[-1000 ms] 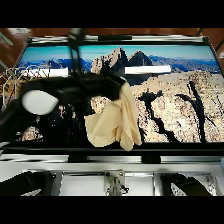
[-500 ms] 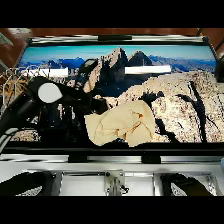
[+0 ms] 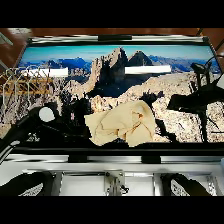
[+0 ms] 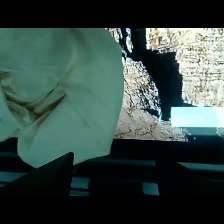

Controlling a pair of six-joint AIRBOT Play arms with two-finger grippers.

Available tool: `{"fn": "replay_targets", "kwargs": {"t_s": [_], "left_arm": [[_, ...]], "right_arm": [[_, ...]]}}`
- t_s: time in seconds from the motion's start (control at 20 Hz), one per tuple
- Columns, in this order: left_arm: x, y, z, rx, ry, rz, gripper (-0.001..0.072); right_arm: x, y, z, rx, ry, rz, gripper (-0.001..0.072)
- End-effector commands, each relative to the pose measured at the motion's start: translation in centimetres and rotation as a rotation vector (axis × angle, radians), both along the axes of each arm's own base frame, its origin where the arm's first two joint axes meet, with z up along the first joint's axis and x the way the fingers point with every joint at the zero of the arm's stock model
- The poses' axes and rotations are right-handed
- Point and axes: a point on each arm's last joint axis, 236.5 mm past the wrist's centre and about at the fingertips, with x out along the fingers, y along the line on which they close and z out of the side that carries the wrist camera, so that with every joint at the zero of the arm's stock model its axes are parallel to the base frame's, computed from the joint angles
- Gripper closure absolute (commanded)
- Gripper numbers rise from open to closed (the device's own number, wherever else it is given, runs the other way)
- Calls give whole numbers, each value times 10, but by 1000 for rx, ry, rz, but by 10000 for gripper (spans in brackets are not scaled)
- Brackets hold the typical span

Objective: Fold the shirts.

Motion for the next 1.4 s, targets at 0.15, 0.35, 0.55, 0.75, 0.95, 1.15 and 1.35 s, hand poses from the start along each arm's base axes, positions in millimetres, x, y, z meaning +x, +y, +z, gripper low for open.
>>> {"fn": "replay_targets", "kwargs": {"t_s": [0.15, 0.35, 0.55, 0.75, 0.95, 1.15, 1.35], "left_arm": [[-2, -38, -42, -71, 45, 96, 44], [-4, -42, -60, -52, 62, 90, 209], [-7, -53, -60, -81, 77, 98, 167], [-5, -57, -61, -89, 78, 121, 431], [1, -59, -55, -105, 30, 93, 674], [12, -59, -34, -140, -52, 82, 675], [19, -60, -15, -169, -111, 88, 675]], "right_arm": [[-1, 10, -25, 74, 21, -28, 89], [-2, 10, -25, 68, 20, 6, 89], [-5, 4, -29, 44, 40, 3, 89], [-7, 7, -48, 59, 123, 2, 89], [-9, 19, -85, 62, 237, 32, 89], [-38, 44, -138, 52, 407, 109, 89], [-55, 66, -176, 25, 441, 175, 89]]}}
